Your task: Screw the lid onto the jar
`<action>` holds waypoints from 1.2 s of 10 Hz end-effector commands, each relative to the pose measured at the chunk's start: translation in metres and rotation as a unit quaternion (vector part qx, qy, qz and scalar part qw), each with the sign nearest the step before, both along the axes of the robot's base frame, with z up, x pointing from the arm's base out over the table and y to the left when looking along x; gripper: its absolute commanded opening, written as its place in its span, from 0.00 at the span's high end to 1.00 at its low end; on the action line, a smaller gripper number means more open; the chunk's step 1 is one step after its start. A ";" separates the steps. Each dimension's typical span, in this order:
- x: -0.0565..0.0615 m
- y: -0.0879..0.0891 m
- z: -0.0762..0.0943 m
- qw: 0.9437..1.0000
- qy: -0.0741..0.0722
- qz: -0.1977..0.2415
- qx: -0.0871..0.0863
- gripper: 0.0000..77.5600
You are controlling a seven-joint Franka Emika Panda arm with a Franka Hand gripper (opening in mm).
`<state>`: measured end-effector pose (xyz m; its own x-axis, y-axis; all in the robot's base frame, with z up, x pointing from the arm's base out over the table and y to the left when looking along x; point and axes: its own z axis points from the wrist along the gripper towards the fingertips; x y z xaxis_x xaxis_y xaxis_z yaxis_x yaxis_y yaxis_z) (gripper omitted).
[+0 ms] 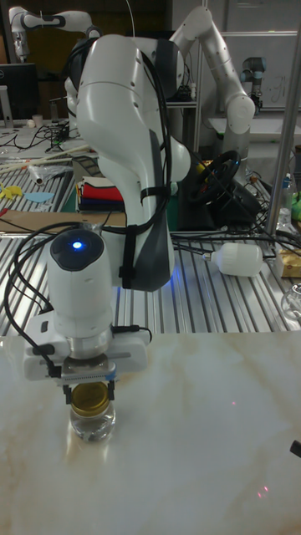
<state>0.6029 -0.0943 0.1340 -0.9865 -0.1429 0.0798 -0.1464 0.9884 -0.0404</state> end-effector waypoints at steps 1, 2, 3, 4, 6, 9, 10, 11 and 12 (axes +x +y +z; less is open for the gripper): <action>0.001 0.000 0.002 1.000 -0.002 -0.001 0.000 0.99; 0.001 0.000 0.002 1.000 -0.002 -0.001 0.000 0.99; 0.001 0.000 0.002 1.000 -0.012 -0.021 -0.001 0.99; 0.001 0.000 0.002 0.999 -0.016 -0.032 0.000 0.99; 0.001 0.000 0.002 0.999 -0.020 -0.049 0.000 0.99; 0.001 0.000 0.002 0.996 -0.028 -0.084 -0.001 0.99; 0.001 0.000 0.002 0.995 -0.029 -0.091 -0.001 0.99; 0.001 0.000 0.002 0.993 -0.030 -0.113 -0.001 0.99; 0.001 0.000 0.002 0.991 -0.031 -0.130 -0.002 0.99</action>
<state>0.6035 -0.0939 0.1347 -0.9978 0.0609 0.0276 0.0596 0.9972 -0.0445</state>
